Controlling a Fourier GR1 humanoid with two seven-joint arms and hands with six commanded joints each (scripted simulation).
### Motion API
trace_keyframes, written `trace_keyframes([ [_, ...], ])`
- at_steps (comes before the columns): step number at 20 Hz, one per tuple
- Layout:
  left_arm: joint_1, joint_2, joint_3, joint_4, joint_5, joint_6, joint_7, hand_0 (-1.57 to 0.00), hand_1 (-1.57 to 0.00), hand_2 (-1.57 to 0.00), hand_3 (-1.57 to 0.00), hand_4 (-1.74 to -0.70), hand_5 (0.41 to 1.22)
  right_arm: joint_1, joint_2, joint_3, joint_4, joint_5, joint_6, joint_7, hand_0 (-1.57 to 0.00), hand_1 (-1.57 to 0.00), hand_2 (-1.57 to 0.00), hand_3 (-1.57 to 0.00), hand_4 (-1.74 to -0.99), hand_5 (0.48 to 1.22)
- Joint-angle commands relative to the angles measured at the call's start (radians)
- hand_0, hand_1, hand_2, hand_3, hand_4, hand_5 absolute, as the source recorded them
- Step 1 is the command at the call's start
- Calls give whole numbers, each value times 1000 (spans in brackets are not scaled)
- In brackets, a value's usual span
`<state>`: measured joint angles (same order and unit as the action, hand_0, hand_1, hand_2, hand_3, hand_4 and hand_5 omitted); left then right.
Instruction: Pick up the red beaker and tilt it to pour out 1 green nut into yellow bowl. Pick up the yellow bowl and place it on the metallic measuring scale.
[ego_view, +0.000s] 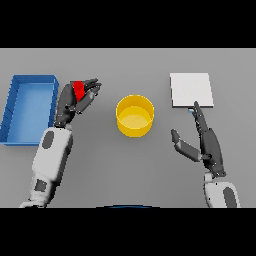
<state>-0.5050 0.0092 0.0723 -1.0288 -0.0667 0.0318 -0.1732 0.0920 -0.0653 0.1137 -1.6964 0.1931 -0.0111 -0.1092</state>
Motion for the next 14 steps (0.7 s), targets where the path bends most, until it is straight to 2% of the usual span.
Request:
trace_keyframes([
  [1, 0, 2, -16, -18, -12, -6, 1, -1548, -1549, -1551, -1542, -1714, 1132, -1, 3, 3, -5, 2, -2, 4, 1, 1, 1, 1, -1227, 647],
  [5, -39, 39, -44, -21, -68, -10, 48, -1556, -1557, -1558, -1553, -1724, 1133, -19, -1, 4, 11, 33, -22, -23, 1, 1, 1, 1, -1219, 659],
  [7, -64, 60, -45, -2, -83, -20, 55, -1556, -1557, -1558, -1553, -1724, 1138, -28, -1, 1, 15, 32, -26, -15, 1, 1, 1, 1, -1219, 661],
  [9, -87, 80, -61, 12, -117, -24, 56, -1559, -1560, -1561, -1556, -1727, 1138, -15, -1, 10, 8, 40, -23, -29, 1, 1, 1, 1, -1213, 662],
  [12, -117, 137, -130, -3, -211, -53, 91, -1565, -1565, -1566, -1563, -1734, 1124, -30, -4, 2, 18, 48, -33, 11, 1, 1, 1, 1, -1199, 658],
  [14, -138, 155, -197, -9, -291, -68, 130, -1567, -1567, -1568, -1566, -1737, 1120, -26, -7, 7, 4, 49, -28, 5, 1, 1, 1, 1, -1190, 658],
])
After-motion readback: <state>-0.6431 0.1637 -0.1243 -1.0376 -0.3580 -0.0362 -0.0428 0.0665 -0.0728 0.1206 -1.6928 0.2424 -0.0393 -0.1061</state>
